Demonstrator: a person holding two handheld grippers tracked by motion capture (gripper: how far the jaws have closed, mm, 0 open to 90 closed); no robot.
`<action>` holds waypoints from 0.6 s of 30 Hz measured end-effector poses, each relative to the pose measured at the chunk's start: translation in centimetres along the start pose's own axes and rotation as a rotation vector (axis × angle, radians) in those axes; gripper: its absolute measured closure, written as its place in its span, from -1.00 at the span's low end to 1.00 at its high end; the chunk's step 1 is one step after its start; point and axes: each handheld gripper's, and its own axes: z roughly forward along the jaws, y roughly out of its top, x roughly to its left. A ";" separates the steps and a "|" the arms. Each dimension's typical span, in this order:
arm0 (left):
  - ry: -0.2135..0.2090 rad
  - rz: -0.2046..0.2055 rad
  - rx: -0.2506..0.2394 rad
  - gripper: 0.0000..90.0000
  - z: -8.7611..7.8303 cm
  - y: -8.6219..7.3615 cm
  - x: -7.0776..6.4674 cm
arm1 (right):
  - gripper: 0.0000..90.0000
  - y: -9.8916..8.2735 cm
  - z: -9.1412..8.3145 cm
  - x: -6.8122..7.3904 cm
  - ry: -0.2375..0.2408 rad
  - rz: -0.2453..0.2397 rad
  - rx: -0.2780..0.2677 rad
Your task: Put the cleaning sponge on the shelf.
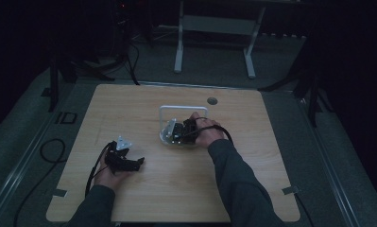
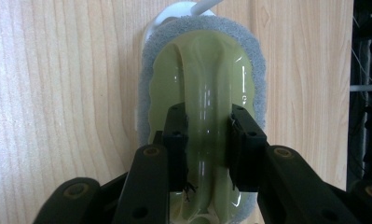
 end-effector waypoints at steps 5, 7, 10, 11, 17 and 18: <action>0.000 0.000 0.000 -0.79 0.0 0.0 0.0 | 0.58 0.0 0.1 0.0 -0.014 -0.001 -0.001; 0.000 0.000 0.000 -0.79 0.0 0.0 0.0 | 0.58 0.0 0.1 -0.1 -0.016 0.001 0.000; 0.000 0.000 0.000 -0.79 0.0 0.0 0.0 | 0.58 -0.1 0.2 0.0 -0.021 0.000 0.005; 0.000 0.000 -0.001 -0.79 0.0 0.0 0.0 | 0.58 -0.1 0.2 0.0 -0.024 -0.003 0.007; 0.000 0.001 0.000 -0.79 0.0 0.0 0.0 | 0.58 -0.2 0.2 0.0 -0.047 -0.007 0.013; 0.000 0.000 0.000 -0.79 0.0 0.0 0.0 | 0.58 -0.2 0.3 0.0 -0.049 -0.008 0.012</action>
